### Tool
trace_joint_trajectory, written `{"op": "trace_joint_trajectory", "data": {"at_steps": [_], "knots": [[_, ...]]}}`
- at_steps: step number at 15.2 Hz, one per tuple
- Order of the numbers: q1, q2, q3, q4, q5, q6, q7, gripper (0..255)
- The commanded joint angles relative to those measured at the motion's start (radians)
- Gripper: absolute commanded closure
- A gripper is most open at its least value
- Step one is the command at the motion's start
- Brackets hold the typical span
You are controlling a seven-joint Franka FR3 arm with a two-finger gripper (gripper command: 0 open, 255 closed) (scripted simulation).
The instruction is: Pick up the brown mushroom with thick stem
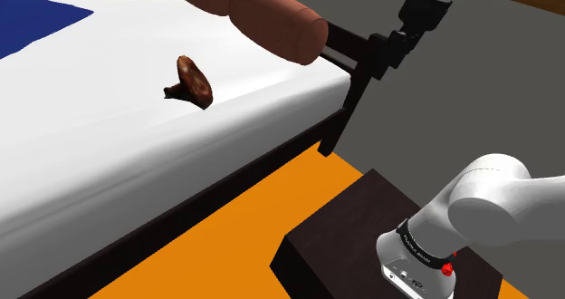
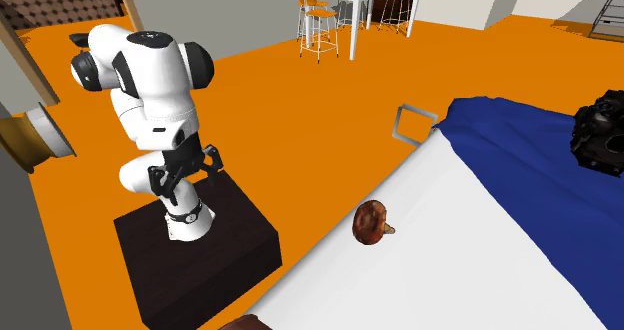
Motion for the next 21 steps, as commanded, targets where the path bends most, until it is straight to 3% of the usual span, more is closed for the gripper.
{"op": "trace_joint_trajectory", "data": {"at_steps": [1, 7, 12, 17, 21], "knots": [[0.0, 0.0, 0.0, 0.0, 0.0, 0.0, 0.0, 0], [-0.001, 0.118, 0.161, 0.061, 0.044, 0.082, 0.208, 0], [-0.023, 0.255, 0.295, 0.157, 0.039, 0.137, 0.386, 0], [-0.063, 0.424, 0.433, 0.293, -0.018, 0.167, 0.577, 0], [-0.094, 0.591, 0.546, 0.434, -0.115, 0.162, 0.746, 0]]}}
